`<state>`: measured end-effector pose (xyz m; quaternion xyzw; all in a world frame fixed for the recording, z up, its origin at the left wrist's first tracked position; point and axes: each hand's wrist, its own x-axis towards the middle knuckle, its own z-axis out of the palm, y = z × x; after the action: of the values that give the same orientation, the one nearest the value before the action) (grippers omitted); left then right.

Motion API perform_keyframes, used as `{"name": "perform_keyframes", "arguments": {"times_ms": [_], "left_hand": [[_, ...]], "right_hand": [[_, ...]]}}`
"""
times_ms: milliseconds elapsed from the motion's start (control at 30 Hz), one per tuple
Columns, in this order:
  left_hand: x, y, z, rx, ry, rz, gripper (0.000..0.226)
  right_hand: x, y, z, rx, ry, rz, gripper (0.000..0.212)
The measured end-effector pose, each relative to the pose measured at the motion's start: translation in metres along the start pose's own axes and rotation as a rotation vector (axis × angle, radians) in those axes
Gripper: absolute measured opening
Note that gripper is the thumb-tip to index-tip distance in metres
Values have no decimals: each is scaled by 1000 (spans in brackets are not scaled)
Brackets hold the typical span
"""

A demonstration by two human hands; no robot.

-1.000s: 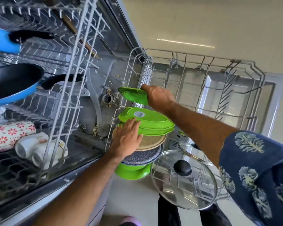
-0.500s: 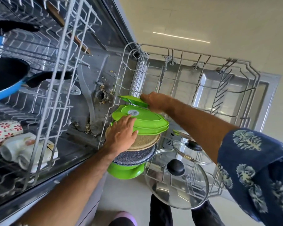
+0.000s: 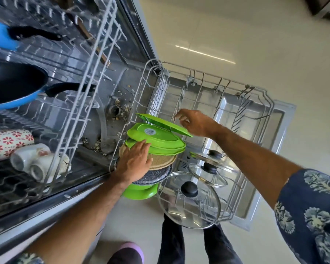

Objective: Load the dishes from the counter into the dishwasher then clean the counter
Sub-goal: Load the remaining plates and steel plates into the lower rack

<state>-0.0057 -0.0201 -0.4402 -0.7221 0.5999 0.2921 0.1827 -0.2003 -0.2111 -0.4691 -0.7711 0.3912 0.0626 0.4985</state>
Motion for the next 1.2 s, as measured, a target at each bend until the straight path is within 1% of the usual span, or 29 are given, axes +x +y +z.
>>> {"name": "perform_keyframes", "arguments": {"times_ms": [133, 233, 367, 500, 567, 633, 733, 833, 900, 1033, 1200], "left_hand": [[-38, 16, -20, -1, 56, -21, 60], [-78, 36, -41, 0, 115, -65, 60], [-160, 66, -75, -25, 164, -174, 63], [-244, 82, -90, -32, 173, -259, 67], [-284, 86, -93, -69, 173, -282, 68], [-330, 84, -94, -154, 245, -339, 66], [-399, 79, -85, -265, 263, -438, 66], [-479, 67, -63, -358, 372, -557, 62], [-527, 56, -48, -374, 415, -619, 62], [-635, 35, -14, -450, 523, -799, 63], [-750, 14, 28, -459, 622, -945, 61]], "right_hand": [[-44, -34, -16, -127, -19, -36, 35], [-83, -73, -19, -313, -78, -108, 47], [-150, -150, -29, -563, -123, -203, 63], [-213, -203, -21, -688, -147, -354, 65], [-242, -226, -11, -707, -173, -421, 66], [-271, -252, 1, -755, -201, -510, 67], [-309, -291, 24, -774, -223, -627, 68], [-345, -342, 57, -784, -241, -738, 69], [-364, -376, 80, -810, -254, -808, 68], [-402, -447, 139, -864, -268, -949, 68], [-449, -522, 208, -905, -296, -1053, 63]]}}
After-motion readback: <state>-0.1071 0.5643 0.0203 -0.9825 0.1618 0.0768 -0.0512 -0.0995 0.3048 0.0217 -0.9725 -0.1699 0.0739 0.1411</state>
